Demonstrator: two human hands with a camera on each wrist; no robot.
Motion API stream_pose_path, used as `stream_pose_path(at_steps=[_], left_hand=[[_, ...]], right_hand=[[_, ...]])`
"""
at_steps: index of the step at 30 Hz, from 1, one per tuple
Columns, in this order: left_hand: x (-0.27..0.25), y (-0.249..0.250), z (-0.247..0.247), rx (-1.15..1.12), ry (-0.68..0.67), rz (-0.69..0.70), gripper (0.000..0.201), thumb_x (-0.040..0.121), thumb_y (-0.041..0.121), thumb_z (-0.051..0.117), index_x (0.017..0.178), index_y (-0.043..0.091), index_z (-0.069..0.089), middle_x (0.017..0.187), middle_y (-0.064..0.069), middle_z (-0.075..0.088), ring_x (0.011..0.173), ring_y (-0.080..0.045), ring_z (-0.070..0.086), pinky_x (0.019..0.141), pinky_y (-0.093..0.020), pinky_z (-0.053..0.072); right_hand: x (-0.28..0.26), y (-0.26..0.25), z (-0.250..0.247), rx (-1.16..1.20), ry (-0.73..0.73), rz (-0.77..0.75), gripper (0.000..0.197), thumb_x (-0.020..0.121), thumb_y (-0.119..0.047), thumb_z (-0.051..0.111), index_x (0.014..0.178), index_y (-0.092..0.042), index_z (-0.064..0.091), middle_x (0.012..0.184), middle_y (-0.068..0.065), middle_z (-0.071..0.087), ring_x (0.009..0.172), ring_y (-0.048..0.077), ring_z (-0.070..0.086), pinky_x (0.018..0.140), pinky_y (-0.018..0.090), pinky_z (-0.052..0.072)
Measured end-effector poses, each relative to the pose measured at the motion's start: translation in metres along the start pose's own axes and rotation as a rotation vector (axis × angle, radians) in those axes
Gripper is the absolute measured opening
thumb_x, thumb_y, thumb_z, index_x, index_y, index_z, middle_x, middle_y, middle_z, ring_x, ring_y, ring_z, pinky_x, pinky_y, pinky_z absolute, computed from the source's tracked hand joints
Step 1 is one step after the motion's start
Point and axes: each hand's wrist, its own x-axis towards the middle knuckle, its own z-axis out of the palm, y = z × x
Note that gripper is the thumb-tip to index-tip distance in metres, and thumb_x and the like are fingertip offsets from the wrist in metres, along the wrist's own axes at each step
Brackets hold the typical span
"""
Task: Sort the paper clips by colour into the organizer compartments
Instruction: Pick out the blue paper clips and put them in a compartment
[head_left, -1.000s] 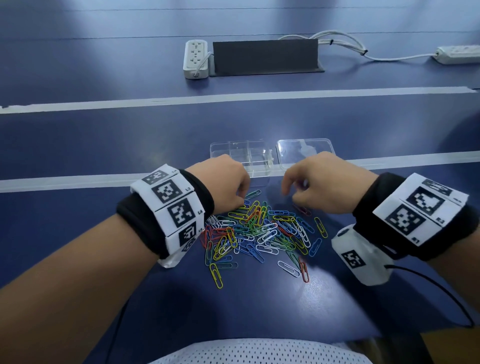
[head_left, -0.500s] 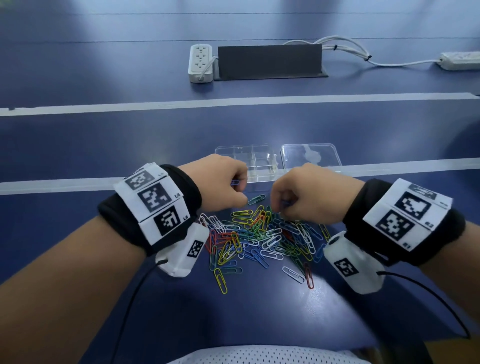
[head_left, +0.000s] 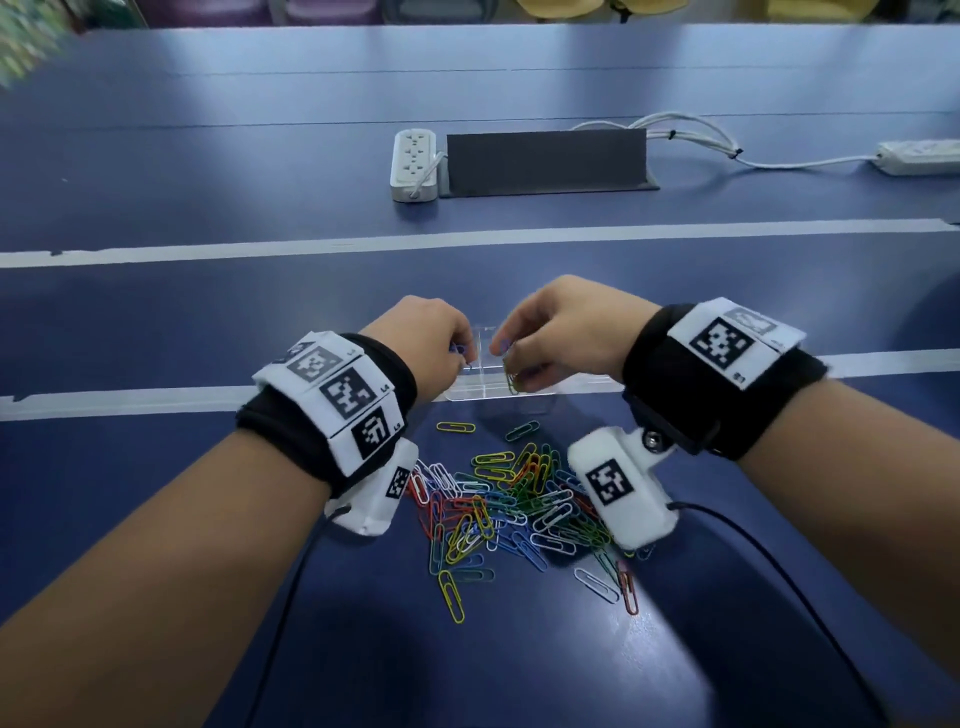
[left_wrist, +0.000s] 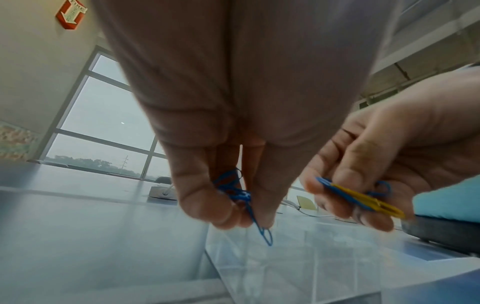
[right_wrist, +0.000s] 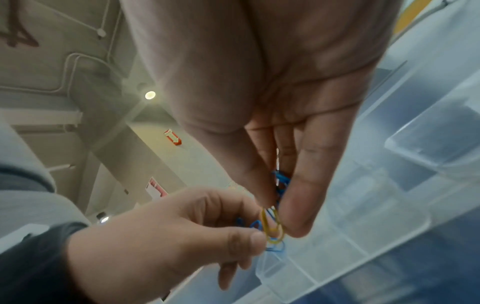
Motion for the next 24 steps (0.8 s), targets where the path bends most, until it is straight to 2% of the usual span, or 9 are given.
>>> stream_pose_path(at_steps=[2,5,8,10,13,16,18,21,24], left_hand=[[0.001,-0.001,0.002,0.006,0.001,-0.011,0.022,0.087,0.013,0.055,0.102,0.017,0.071,0.108,-0.006,0.069,0.104,-0.022,0.06,0.08,-0.021,0.039],[0.001,-0.002,0.001,0.009,0.008,-0.009,0.02,0.085,0.015,0.059,0.101,0.016,0.071,0.107,-0.007,0.07,0.104,-0.023,0.061,0.081,-0.022,0.041],[0.001,-0.002,0.001,0.014,0.013,0.0,0.021,0.084,0.015,0.061,0.103,0.017,0.071,0.105,-0.007,0.07,0.102,-0.022,0.061,0.081,-0.022,0.042],[0.0,-0.001,0.001,0.022,0.026,0.004,0.021,0.083,0.014,0.061,0.103,0.017,0.07,0.102,-0.006,0.07,0.101,-0.023,0.061,0.083,-0.024,0.044],[-0.001,0.001,0.002,0.026,0.024,-0.006,0.024,0.081,0.012,0.061,0.103,0.019,0.068,0.103,-0.006,0.068,0.102,-0.024,0.06,0.088,-0.03,0.048],[-0.002,0.003,0.0,0.008,0.017,-0.032,0.034,0.079,0.013,0.061,0.112,0.022,0.063,0.108,-0.006,0.067,0.104,-0.025,0.06,0.09,-0.033,0.049],[-0.004,0.003,-0.003,-0.028,0.022,-0.052,0.043,0.08,0.013,0.061,0.122,0.022,0.057,0.112,-0.007,0.066,0.106,-0.026,0.059,0.091,-0.033,0.049],[-0.009,0.003,-0.008,-0.071,0.012,-0.054,0.051,0.082,0.008,0.055,0.131,0.019,0.05,0.115,-0.008,0.066,0.106,-0.028,0.061,0.093,-0.035,0.05],[-0.012,0.004,-0.011,-0.064,0.002,-0.034,0.046,0.083,0.004,0.05,0.127,0.016,0.052,0.109,-0.01,0.068,0.1,-0.029,0.062,0.09,-0.038,0.052]], right_hand=[[0.004,-0.002,0.001,0.046,-0.022,0.001,0.022,0.078,0.007,0.06,0.07,-0.013,0.065,0.074,0.016,0.064,0.072,0.03,0.065,0.087,0.045,0.056],[0.002,-0.001,0.003,-0.088,-0.128,0.008,0.019,0.074,0.005,0.065,0.071,-0.014,0.065,0.079,0.021,0.068,0.072,0.028,0.065,0.088,0.048,0.055],[-0.001,0.0,0.004,-0.155,-0.182,0.03,0.014,0.075,0.0,0.069,0.077,-0.014,0.067,0.085,0.02,0.071,0.073,0.028,0.068,0.087,0.041,0.056],[0.001,-0.001,0.004,-0.174,-0.098,0.014,0.011,0.076,-0.003,0.068,0.077,-0.014,0.069,0.089,0.021,0.073,0.075,0.028,0.07,0.086,0.041,0.057],[0.008,-0.006,0.006,-0.136,0.029,0.007,0.015,0.078,-0.002,0.063,0.074,-0.016,0.068,0.084,0.017,0.073,0.075,0.028,0.072,0.084,0.039,0.058],[0.016,-0.013,0.011,-0.181,0.086,0.016,0.015,0.075,-0.002,0.063,0.083,-0.008,0.074,0.087,0.018,0.075,0.085,0.029,0.073,0.085,0.042,0.058],[0.02,-0.017,0.014,-0.213,0.103,0.028,0.016,0.075,-0.003,0.062,0.086,-0.004,0.075,0.082,0.016,0.074,0.079,0.027,0.072,0.083,0.039,0.058],[0.025,-0.023,0.016,-0.282,0.101,0.047,0.014,0.077,-0.007,0.06,0.068,-0.008,0.07,0.064,0.008,0.066,0.059,0.019,0.059,0.067,0.028,0.051],[0.028,-0.029,0.017,-0.368,0.108,0.056,0.02,0.074,-0.008,0.063,0.055,-0.013,0.06,0.061,0.006,0.062,0.059,0.021,0.055,0.064,0.031,0.048]])
